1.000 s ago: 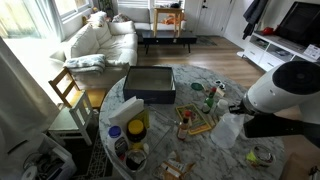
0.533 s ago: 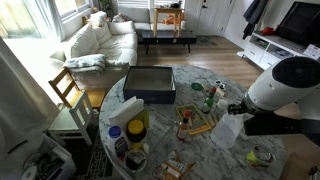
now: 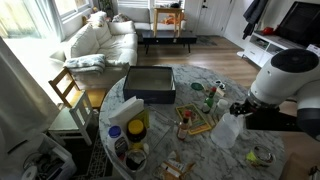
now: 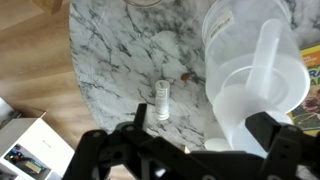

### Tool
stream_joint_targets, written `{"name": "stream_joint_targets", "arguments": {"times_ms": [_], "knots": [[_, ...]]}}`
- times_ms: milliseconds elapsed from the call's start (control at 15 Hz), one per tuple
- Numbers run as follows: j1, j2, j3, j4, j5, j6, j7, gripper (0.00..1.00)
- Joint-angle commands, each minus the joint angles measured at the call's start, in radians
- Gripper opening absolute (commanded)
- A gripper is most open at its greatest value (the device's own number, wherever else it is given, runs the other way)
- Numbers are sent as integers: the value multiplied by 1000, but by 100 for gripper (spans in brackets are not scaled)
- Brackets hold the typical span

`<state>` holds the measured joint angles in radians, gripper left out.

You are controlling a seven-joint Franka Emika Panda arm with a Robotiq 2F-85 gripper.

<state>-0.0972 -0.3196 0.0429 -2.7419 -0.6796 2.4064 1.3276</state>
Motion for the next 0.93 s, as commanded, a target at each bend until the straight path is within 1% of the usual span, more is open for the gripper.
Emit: {"name": "stream_joint_targets", "arguments": {"times_ms": [0, 200, 333, 533, 600, 733, 867], "knots": [[-29, 20, -26, -3, 64, 13, -26, 100], [-32, 22, -35, -4, 119, 19, -49, 100], [-23, 22, -41, -4, 190, 19, -93, 100], [-5, 19, -57, -6, 366, 12, -209, 100], [-8, 20, -59, -2, 412, 4, -237, 100], [-23, 19, -57, 1, 465, 1, -266, 100], [-37, 20, -56, 3, 492, 14, -277, 100]]}}
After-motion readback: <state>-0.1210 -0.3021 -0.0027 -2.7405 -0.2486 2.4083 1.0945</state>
